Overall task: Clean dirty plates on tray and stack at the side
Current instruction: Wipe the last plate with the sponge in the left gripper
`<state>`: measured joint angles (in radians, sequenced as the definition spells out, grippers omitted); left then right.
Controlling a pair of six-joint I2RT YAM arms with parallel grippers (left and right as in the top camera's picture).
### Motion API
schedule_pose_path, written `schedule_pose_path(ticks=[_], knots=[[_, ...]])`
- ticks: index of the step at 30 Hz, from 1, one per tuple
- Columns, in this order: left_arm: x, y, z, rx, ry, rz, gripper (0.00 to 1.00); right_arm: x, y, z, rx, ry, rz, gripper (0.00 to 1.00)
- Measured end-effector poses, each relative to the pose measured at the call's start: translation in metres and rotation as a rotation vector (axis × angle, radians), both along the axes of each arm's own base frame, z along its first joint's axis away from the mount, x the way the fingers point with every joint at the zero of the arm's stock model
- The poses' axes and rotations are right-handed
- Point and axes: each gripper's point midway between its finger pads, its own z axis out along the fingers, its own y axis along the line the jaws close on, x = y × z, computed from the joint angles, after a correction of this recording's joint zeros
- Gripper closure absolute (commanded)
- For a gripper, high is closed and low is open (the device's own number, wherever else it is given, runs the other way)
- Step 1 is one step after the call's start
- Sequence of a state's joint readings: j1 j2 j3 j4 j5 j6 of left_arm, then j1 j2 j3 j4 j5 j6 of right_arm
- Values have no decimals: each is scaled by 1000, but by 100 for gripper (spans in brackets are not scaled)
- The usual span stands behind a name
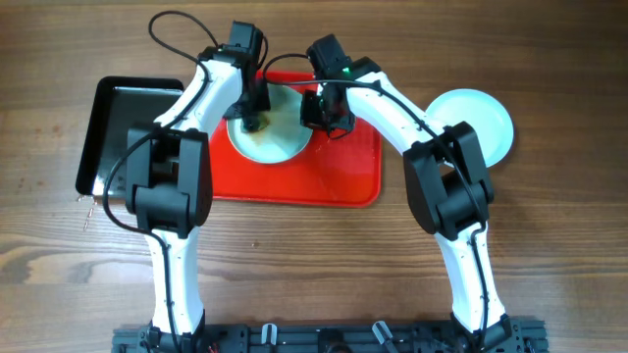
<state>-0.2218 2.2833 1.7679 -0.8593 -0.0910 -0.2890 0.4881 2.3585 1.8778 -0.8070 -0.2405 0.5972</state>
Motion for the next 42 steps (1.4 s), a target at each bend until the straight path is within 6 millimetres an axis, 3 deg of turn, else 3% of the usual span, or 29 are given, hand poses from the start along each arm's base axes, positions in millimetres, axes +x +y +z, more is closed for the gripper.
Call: schedule_pose_path(ticks=[2, 4, 7, 10, 12, 15, 18, 21, 24, 26, 29, 32, 35, 37, 39, 42], knots=[[-20, -9, 0, -77, 96, -92, 96, 0, -2, 0, -3, 5, -3, 96], [-45, -27, 2, -263, 204, -188, 96, 0, -2, 0, -3, 5, -3, 96], [-57, -50, 2, -436, 248, -264, 96, 0, -2, 0, -4, 5, -3, 96], [-41, -64, 2, -501, 174, -302, 96, 1, -4, 0, -4, 5, -8, 96], [-14, -63, 2, -474, 69, -276, 96, 2, -5, 0, -2, 3, -11, 96], [12, -47, 1, -353, -19, -154, 96, 3, -5, 0, -2, 2, -12, 95], [21, -10, 1, -148, -52, -14, 96, 3, -5, 0, -2, 2, -11, 96], [0, 10, 0, -8, 23, 31, 96, 3, 0, 1, 15, -6, -2, 96], [-37, 15, -1, -8, 181, 2, 96, 1, 2, 1, 17, -3, 14, 96], [-59, -2, 0, -157, 281, -87, 96, 1, 2, 1, 16, -4, 17, 96], [-75, -50, 2, -452, 325, -241, 96, 0, 0, 1, 13, 0, 17, 96], [-50, -75, 3, -530, 199, -326, 96, 2, -2, 1, 12, 0, 11, 96], [-15, -78, 2, -493, 62, -303, 96, 2, -2, 1, 12, 0, 11, 96], [4, -66, 1, -414, 1, -219, 96, 2, -3, 1, 12, 0, 11, 96], [17, -41, 1, -276, -36, -103, 96, 2, -3, 1, 10, -1, 10, 96], [5, -7, 2, -96, 15, -12, 96, 2, -3, 1, 10, -1, 10, 96]])
